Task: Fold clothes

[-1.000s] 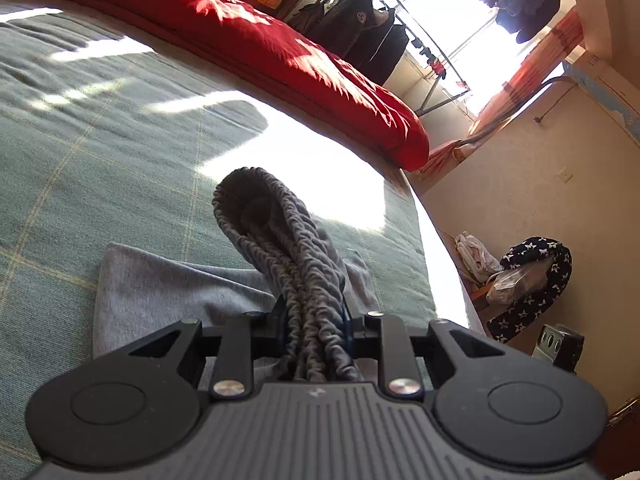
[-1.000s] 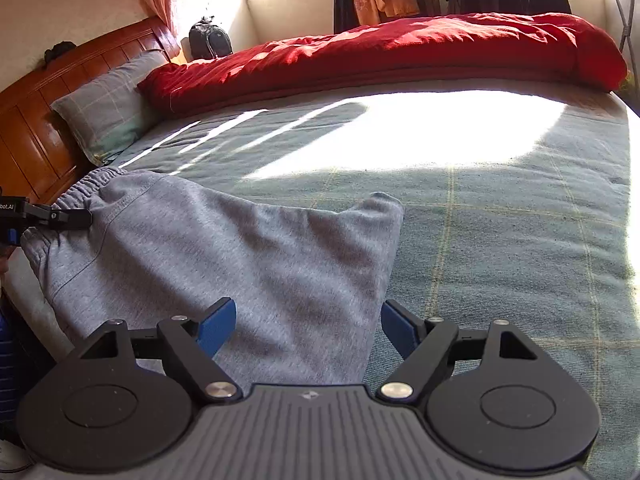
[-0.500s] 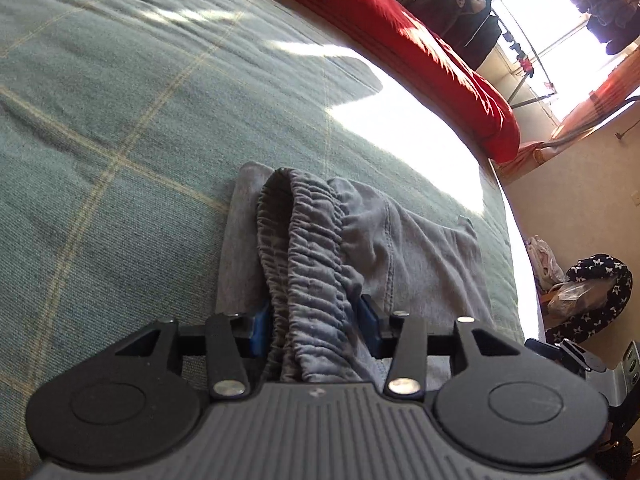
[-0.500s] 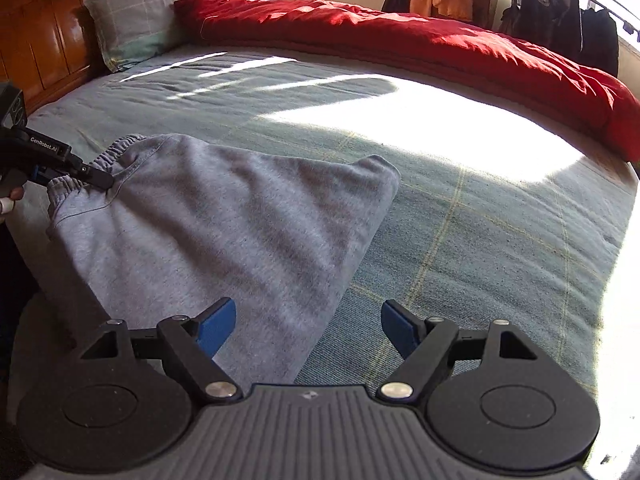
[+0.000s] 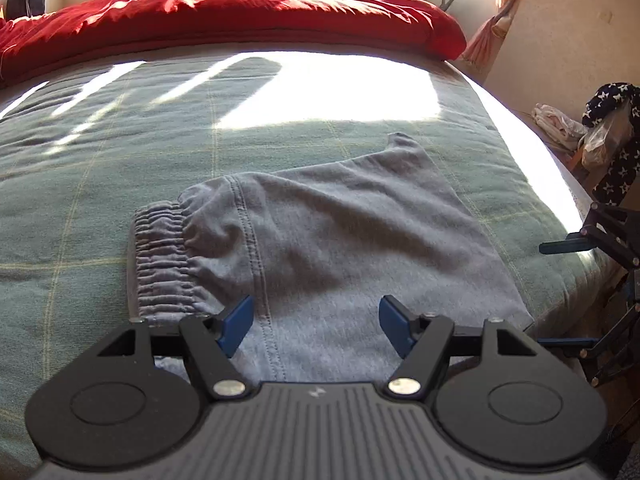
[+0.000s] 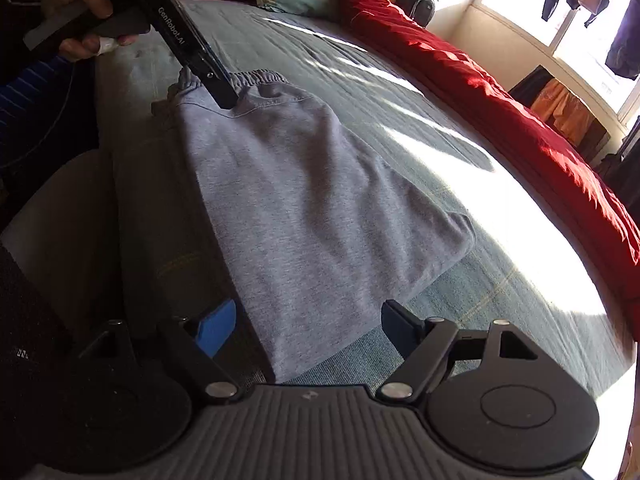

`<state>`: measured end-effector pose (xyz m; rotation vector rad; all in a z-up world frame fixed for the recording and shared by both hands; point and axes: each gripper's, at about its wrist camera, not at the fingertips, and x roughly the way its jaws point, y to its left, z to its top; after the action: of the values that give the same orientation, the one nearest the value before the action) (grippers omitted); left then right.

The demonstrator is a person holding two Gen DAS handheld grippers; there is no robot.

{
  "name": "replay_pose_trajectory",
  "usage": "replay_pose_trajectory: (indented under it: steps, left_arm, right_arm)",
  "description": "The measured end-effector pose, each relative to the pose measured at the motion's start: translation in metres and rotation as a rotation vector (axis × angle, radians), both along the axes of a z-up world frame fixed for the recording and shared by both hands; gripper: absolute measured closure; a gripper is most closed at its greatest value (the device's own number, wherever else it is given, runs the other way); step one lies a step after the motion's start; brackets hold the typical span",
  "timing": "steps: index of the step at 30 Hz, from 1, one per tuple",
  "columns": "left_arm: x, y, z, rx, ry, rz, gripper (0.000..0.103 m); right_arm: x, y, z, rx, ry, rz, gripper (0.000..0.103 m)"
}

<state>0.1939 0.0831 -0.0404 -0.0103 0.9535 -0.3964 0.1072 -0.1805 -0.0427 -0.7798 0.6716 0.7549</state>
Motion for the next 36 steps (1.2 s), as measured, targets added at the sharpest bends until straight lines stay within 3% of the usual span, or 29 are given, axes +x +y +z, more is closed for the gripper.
replay_pose_trajectory:
  steps: [4,7,12,17,20,23,26,29,33,36]
  left_arm:
    - [0.014,-0.006,-0.025,0.004,0.058,0.024,0.033]
    - [0.016,0.004,-0.026,-0.065,0.079,0.048,0.033]
    - [0.015,0.010,-0.026,-0.099,0.081,0.043,0.032]
    - [0.012,0.015,-0.027,-0.110,0.067,0.022,0.032]
    - [0.007,0.018,-0.026,-0.086,0.059,0.017,0.032]
    - [0.003,0.016,-0.014,-0.035,0.033,0.027,0.032]
    - [0.002,0.010,0.000,-0.007,-0.023,0.017,0.031]
    - [0.009,0.004,-0.001,0.016,-0.026,0.023,0.028]
    - [0.008,0.010,-0.019,0.033,0.012,0.030,0.028]
    - [-0.003,0.021,-0.025,0.002,0.003,0.009,0.027]
  right_arm:
    - [-0.013,0.020,-0.017,-0.126,-0.090,0.078,0.018]
    - [-0.016,0.029,-0.028,-0.176,-0.152,0.100,0.018]
    - [-0.012,0.030,-0.036,-0.230,-0.229,0.076,0.018]
    - [-0.003,0.008,-0.038,-0.265,-0.179,0.002,0.016]
    - [-0.002,-0.007,-0.033,-0.248,-0.105,-0.037,0.015]
    - [-0.004,-0.020,-0.020,-0.189,-0.059,-0.057,0.015]
    - [0.008,-0.028,0.008,-0.005,0.007,-0.119,0.016]
    - [0.037,-0.030,0.027,0.198,0.111,-0.198,0.029]
    - [0.069,-0.029,0.008,0.327,0.305,-0.289,0.055]
    - [0.074,-0.034,-0.021,0.328,0.423,-0.323,0.059]
